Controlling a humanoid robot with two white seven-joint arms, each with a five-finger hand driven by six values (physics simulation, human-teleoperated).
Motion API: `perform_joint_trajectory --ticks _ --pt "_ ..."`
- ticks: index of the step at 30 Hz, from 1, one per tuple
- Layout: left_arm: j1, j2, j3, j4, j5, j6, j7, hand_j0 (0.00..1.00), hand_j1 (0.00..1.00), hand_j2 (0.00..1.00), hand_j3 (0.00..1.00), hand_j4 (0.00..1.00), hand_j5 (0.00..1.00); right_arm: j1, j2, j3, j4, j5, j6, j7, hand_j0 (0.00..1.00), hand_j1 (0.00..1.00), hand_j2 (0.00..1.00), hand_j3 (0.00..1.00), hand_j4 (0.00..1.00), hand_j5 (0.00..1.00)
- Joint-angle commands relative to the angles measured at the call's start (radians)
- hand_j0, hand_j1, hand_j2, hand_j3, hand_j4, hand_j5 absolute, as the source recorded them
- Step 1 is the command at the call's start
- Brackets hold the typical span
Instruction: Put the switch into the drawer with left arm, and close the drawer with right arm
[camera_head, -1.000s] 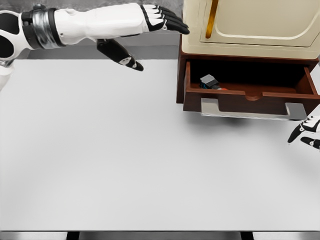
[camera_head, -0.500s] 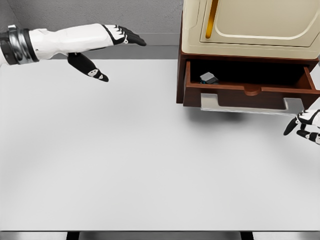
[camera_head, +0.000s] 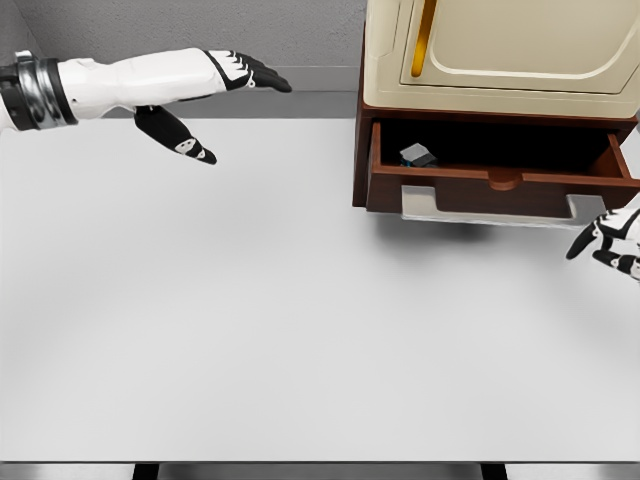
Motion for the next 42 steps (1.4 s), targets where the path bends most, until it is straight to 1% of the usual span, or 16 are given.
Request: perform_joint_trajectory --ticks 1,4,7,8,18,22,23,24,29,33,35,36,37,38,40,42 --pt "-0.002 0.0 0.0 0.002 0.007 0.003 0.001 1.0 1.0 1.0 1.0 1.0 1.0 0.0 0.003 0.002 0.005 -0.005 0.003 -0.002 0.5 0.5 0.5 0.5 0.5 0.5" --pt "0.0 -0.002 -0.002 0.002 0.007 0.003 0.001 1.0 1.0 1.0 1.0 1.0 1.0 -0.02 0.018 0.01 0.011 0.0 0.003 -0.002 0.5 0.5 0.5 0.5 0.5 0.5" --pt "0.0 -0.004 -0.005 0.002 0.007 0.003 0.001 1.0 1.0 1.0 1.0 1.0 1.0 -0.072 0.021 0.069 0.02 0.02 0.003 -0.002 0.5 0.5 0.5 0.5 0.5 0.5" --pt "0.0 -0.004 -0.005 0.002 0.007 0.003 0.001 1.0 1.0 1.0 1.0 1.0 1.0 -0.078 0.021 0.08 0.02 0.024 0.003 -0.002 0.5 0.5 0.5 0.5 0.5 0.5" --pt "0.002 -0.007 -0.006 -0.002 0.007 0.003 0.001 1.0 1.0 1.0 1.0 1.0 1.0 -0.067 0.028 0.097 0.029 0.06 0.003 -0.002 0.5 0.5 0.5 0.5 0.5 0.5" --pt "0.002 -0.007 -0.006 -0.002 0.007 0.003 0.001 1.0 1.0 1.0 1.0 1.0 1.0 -0.067 0.029 0.099 0.033 0.101 0.003 -0.002 0.5 0.5 0.5 0.5 0.5 0.5" --pt "0.002 -0.005 -0.006 -0.002 0.007 0.003 0.001 1.0 1.0 1.0 1.0 1.0 1.0 -0.067 0.029 0.099 0.037 0.118 0.003 -0.002 0.5 0.5 0.5 0.5 0.5 0.5" --pt "0.002 -0.007 -0.006 -0.002 0.007 0.003 0.001 1.0 1.0 1.0 1.0 1.0 1.0 -0.071 0.029 0.099 0.057 0.12 0.003 -0.002 0.5 0.5 0.5 0.5 0.5 0.5" --pt "0.002 -0.005 -0.006 -0.002 0.007 0.003 0.001 1.0 1.0 1.0 1.0 1.0 1.0 -0.089 0.052 0.1 0.097 0.124 0.003 -0.002 0.5 0.5 0.5 0.5 0.5 0.5" --pt "0.002 -0.007 -0.006 -0.002 0.007 0.003 0.001 1.0 1.0 1.0 1.0 1.0 1.0 -0.097 0.052 0.099 0.097 0.127 0.003 -0.002 0.52 0.52 0.52 0.52 0.52 0.52" --pt "0.002 -0.007 -0.006 -0.002 0.007 0.003 0.001 1.0 1.0 1.0 1.0 1.0 1.0 -0.129 0.061 0.1 0.098 0.126 0.003 -0.002 0.53 0.53 0.53 0.53 0.53 0.53" --pt "0.002 -0.007 -0.006 -0.002 0.007 0.003 0.001 1.0 1.0 1.0 1.0 1.0 1.0 -0.146 0.069 0.117 0.098 0.127 0.003 -0.002 0.53 0.53 0.53 0.53 0.53 0.53" --pt "0.002 -0.008 -0.006 -0.002 0.007 0.003 0.001 1.0 1.0 1.0 1.0 1.0 1.0 -0.178 0.069 0.154 0.1 0.129 0.003 -0.002 0.53 0.53 0.53 0.53 0.53 0.53" --pt "0.002 -0.014 -0.008 0.001 0.004 0.003 0.001 1.0 1.0 1.0 1.0 1.0 1.0 -0.215 0.069 0.194 0.118 0.13 0.003 -0.002 0.52 0.52 0.52 0.52 0.52 0.52" --pt "0.003 -0.014 -0.008 -0.004 0.002 0.003 0.001 1.0 1.0 1.0 1.0 1.0 1.0 -0.233 0.071 0.214 0.128 0.132 0.003 -0.002 0.52 0.52 0.52 0.52 0.52 0.52" --pt "0.002 -0.016 -0.008 -0.004 0.001 0.003 0.001 1.0 1.0 1.0 1.0 1.0 1.0 -0.235 0.084 0.215 0.129 0.15 0.003 -0.002 0.52 0.52 0.52 0.52 0.52 0.52"
